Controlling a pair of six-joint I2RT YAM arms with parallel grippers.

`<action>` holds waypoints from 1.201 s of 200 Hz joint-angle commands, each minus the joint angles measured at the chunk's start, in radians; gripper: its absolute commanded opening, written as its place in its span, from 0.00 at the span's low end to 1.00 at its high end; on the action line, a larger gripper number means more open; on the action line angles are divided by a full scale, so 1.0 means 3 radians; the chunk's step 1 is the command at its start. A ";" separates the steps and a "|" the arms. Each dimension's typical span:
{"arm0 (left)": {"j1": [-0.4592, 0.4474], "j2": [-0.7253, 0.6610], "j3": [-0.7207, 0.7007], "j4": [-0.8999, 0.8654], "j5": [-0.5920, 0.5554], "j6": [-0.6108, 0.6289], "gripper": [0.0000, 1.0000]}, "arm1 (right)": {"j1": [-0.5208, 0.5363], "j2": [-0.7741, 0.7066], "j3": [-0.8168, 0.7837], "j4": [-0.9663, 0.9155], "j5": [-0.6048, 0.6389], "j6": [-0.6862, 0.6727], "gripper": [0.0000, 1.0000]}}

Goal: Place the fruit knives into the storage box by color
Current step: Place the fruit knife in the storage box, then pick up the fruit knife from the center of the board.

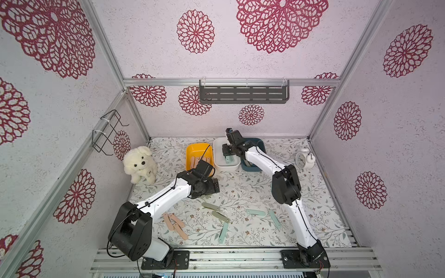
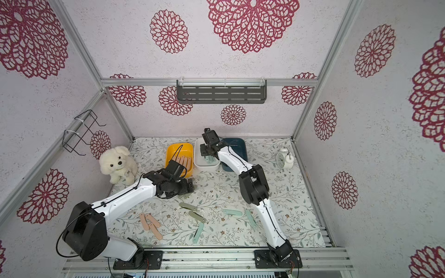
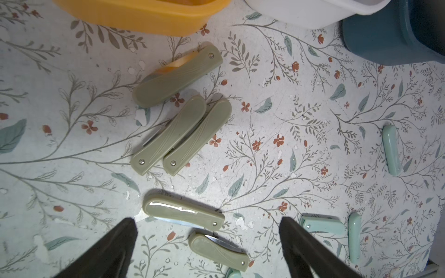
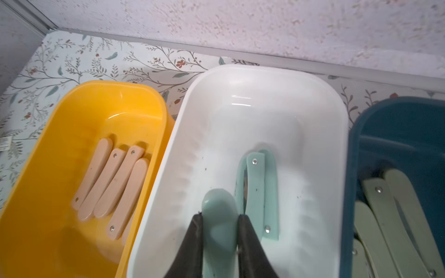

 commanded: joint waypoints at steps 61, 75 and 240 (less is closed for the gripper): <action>0.0021 0.0008 0.0183 -0.0314 -0.0100 -0.0077 0.97 | -0.0041 0.0634 0.2155 -0.1446 -0.0020 -0.0296 0.50; 0.0016 -0.0015 0.0141 -0.0316 -0.0081 -0.0126 0.97 | -0.0014 0.0540 0.2195 -0.1586 0.0046 -0.0343 0.54; -0.0474 -0.0190 -0.0127 0.0065 -0.0054 -0.0546 0.97 | -0.0101 -0.2802 -0.1913 -0.1111 0.0502 -0.0241 0.73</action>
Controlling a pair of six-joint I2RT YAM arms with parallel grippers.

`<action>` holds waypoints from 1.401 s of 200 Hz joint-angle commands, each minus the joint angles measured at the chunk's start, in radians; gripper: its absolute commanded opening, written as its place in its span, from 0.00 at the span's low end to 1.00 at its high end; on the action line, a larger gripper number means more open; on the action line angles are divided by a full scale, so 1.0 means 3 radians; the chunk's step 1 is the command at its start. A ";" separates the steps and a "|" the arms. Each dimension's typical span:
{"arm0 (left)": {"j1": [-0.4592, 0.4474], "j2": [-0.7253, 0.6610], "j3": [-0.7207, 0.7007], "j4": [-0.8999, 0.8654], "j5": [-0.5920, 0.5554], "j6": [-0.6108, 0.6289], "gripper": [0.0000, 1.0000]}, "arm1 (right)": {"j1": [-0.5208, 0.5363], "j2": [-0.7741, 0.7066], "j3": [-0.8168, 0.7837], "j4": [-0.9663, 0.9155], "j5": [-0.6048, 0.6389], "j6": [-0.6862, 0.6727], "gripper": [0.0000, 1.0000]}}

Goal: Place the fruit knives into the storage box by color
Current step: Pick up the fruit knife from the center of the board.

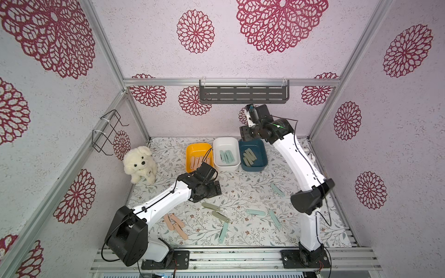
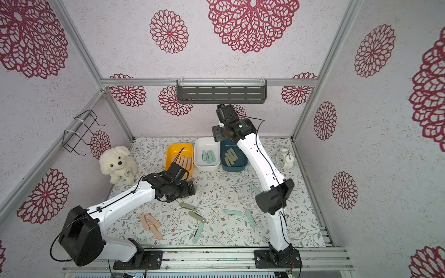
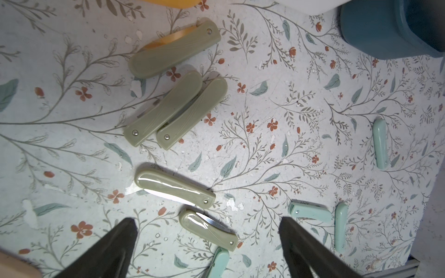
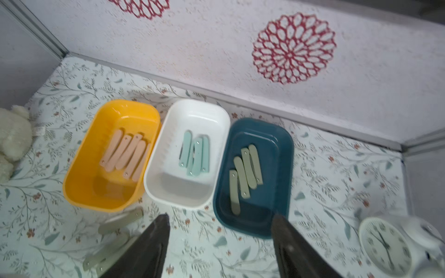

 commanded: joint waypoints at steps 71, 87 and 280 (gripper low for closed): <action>-0.0683 0.0342 -0.0189 0.0650 0.0456 0.0182 0.97 | 0.0139 -0.2441 -0.4827 0.1167 -0.0525 0.1162 0.72; -0.0708 0.0413 -0.0225 0.0763 0.0532 0.0162 0.97 | 0.0567 -0.2450 -0.4894 0.1271 -0.0426 0.1286 0.71; -0.0627 0.0357 -0.0261 0.0706 0.0488 0.0239 0.97 | 0.0733 -0.1264 -0.4817 0.1734 -0.0175 0.1062 0.61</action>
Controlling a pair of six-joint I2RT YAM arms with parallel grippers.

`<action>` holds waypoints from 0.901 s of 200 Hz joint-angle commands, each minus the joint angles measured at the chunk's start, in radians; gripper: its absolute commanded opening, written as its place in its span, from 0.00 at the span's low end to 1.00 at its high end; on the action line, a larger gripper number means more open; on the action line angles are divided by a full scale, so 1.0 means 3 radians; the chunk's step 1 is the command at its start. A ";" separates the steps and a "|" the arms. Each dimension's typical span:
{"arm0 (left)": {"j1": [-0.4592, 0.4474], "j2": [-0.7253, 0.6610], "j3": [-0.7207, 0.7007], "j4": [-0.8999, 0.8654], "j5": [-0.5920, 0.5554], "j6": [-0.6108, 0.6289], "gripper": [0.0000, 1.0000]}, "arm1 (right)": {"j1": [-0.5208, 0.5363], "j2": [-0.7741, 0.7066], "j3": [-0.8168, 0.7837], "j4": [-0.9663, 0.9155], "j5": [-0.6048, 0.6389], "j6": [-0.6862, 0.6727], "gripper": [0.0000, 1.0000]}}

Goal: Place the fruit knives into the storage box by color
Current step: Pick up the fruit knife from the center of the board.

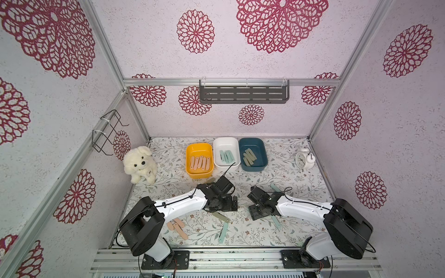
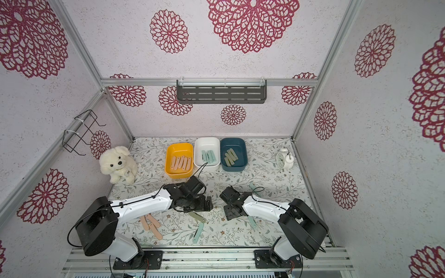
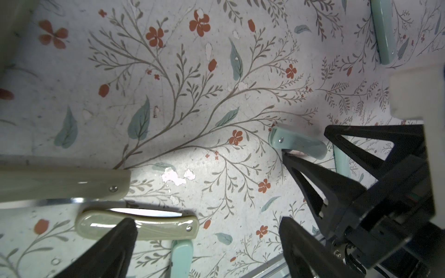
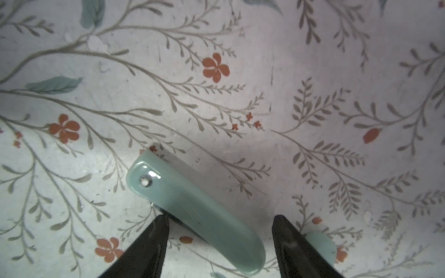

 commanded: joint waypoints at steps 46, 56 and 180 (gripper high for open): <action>0.0073 -0.0037 -0.0014 0.0072 0.0018 0.0092 0.97 | -0.0164 -0.0085 -0.0164 0.0020 -0.0179 0.0184 0.42; 0.0078 -0.0020 -0.0007 0.0077 0.0030 0.0097 0.97 | -0.0164 -0.0115 -0.0188 -0.0009 -0.0205 0.0221 0.41; 0.0171 0.0084 0.0105 0.0057 0.0037 0.0130 0.97 | -0.0133 -0.0395 -0.0373 -0.0019 -0.0345 0.0450 0.18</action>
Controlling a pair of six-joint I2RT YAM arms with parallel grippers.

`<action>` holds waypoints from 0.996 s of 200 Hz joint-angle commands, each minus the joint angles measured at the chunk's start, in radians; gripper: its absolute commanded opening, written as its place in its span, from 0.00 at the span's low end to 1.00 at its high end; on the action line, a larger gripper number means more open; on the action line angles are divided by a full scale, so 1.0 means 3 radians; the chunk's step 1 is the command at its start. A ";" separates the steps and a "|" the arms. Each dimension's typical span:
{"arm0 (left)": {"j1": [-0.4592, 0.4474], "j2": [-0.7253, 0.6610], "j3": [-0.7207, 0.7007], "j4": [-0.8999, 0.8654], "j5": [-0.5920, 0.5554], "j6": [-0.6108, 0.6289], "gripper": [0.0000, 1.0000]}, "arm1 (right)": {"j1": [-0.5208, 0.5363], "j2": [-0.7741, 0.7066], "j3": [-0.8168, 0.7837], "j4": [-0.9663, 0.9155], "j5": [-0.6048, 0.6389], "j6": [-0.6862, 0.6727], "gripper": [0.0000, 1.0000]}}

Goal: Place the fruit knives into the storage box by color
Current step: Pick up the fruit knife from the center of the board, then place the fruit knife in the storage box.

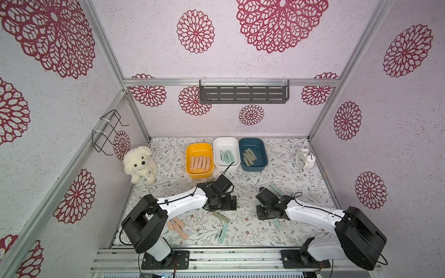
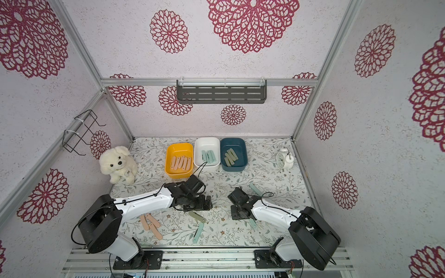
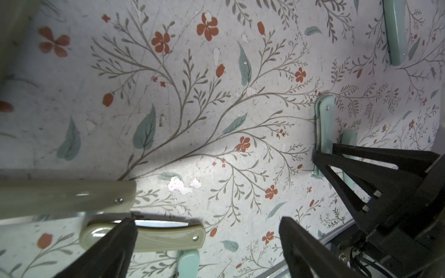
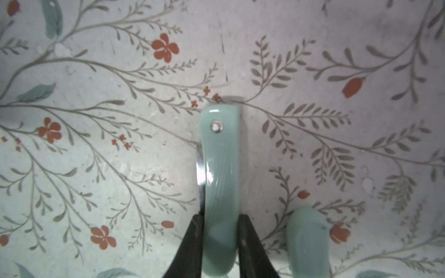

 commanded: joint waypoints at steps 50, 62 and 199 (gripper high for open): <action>0.0269 -0.0037 0.0154 -0.0098 -0.0128 -0.0024 0.97 | -0.0188 0.0156 0.0464 -0.0119 -0.0042 -0.0173 0.17; 0.0307 -0.0078 0.0168 -0.0127 -0.0142 -0.0021 0.97 | -0.0282 0.0181 0.0605 -0.0134 -0.0040 -0.0259 0.16; 0.0545 -0.0284 0.0284 -0.0519 -0.0329 -0.0050 0.97 | -0.0606 0.1730 0.3023 -0.0047 -0.0198 -0.1031 0.16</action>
